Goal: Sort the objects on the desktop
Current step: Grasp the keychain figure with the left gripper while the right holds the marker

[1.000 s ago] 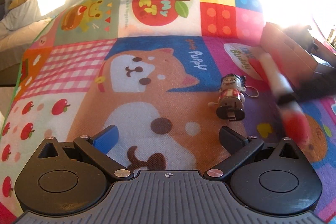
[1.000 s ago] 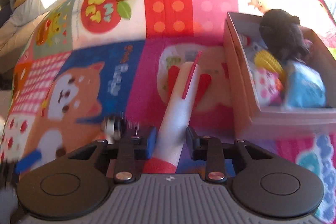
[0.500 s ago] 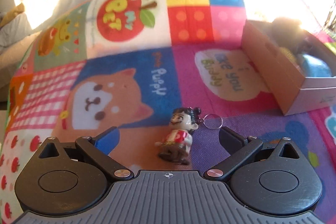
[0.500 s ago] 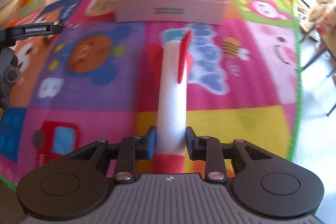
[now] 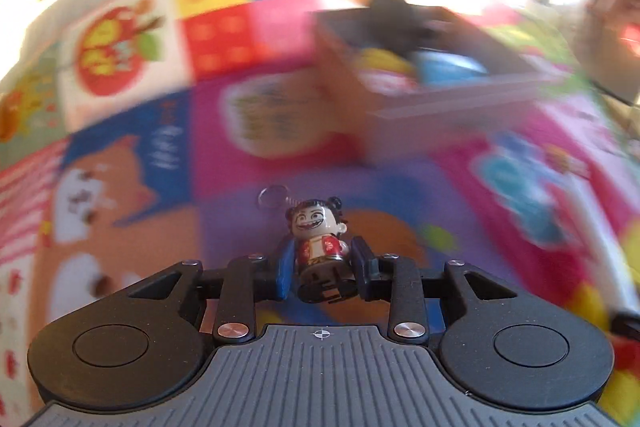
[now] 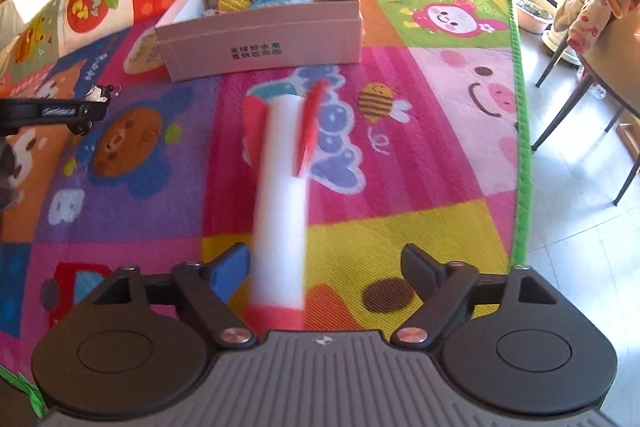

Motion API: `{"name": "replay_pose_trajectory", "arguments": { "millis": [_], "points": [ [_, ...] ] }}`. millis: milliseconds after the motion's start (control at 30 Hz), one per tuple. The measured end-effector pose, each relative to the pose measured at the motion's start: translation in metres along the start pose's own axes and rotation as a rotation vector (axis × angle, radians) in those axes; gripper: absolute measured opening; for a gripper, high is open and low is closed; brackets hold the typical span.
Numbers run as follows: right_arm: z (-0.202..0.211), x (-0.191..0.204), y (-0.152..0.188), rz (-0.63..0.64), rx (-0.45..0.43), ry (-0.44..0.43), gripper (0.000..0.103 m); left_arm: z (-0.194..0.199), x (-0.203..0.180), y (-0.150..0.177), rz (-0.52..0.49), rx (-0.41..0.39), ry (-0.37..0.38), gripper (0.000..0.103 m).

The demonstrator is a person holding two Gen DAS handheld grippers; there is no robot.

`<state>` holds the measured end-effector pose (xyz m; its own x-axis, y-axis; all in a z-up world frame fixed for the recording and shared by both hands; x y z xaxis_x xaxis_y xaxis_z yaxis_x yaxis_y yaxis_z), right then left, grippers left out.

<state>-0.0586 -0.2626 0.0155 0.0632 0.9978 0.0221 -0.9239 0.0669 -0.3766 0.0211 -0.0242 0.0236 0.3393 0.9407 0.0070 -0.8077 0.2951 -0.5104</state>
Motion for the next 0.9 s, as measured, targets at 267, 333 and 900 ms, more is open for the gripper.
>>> {"name": "replay_pose_trajectory", "arguments": {
  "millis": [267,333,900],
  "points": [
    [-0.004,0.011,0.01,-0.022,0.048,-0.006,0.086,0.018,-0.019,0.047,-0.07,0.02,-0.003,0.076],
    [-0.003,0.02,0.013,-0.021,0.048,-0.027,0.086,0.02,-0.009,0.047,-0.048,0.026,-0.05,0.077],
    [0.01,0.047,0.023,0.046,-0.003,-0.003,0.088,0.008,-0.016,0.029,0.091,0.029,0.009,0.092]
  ]
}}
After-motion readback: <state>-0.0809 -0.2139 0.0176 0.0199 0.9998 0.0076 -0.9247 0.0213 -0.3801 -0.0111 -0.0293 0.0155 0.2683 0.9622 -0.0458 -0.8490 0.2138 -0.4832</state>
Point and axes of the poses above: each gripper's, at about its wrist camera, not at the fingertips, and z roughly against the way its jaws point, x to its left, y to its underside, the point moved 3 cm from there along -z, roughly the way its jaws point, and after that the axes turned 10 degrees about x, right-handed, at the moved point
